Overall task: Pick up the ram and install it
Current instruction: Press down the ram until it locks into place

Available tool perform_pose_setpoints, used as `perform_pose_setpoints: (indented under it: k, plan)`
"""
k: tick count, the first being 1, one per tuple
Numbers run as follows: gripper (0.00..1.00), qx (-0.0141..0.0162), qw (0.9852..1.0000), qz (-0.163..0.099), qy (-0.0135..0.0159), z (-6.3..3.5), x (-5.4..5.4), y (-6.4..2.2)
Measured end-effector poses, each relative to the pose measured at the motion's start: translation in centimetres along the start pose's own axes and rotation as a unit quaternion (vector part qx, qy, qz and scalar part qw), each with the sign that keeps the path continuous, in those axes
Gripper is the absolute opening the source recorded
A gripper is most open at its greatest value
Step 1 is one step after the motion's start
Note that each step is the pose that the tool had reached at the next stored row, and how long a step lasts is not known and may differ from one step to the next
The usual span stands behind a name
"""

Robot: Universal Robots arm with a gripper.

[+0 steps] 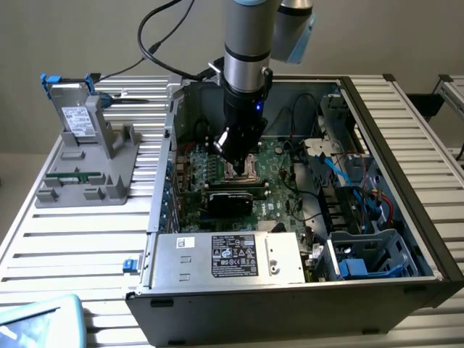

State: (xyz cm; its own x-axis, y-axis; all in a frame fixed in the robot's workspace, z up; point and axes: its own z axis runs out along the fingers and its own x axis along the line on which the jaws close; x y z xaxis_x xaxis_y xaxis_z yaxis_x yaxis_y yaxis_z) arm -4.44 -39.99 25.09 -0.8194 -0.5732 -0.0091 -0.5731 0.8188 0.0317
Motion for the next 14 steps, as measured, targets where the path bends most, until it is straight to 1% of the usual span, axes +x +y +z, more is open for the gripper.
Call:
perform_pose_setpoints:
  k: [3,7,10,14]
  plan:
    - [0.11,-0.0008,0.9998,0.022,-0.0014,0.0,0.0,0.0]
    - [0.11,-0.0018,0.9987,0.05,-0.0032,0.0,0.0,0.0]
    - [0.11,-0.0026,0.9974,0.072,-0.0045,0.0,0.0,0.0]
    - [0.11,-0.0036,0.9949,0.101,-0.0064,0.0,0.0,0.0]
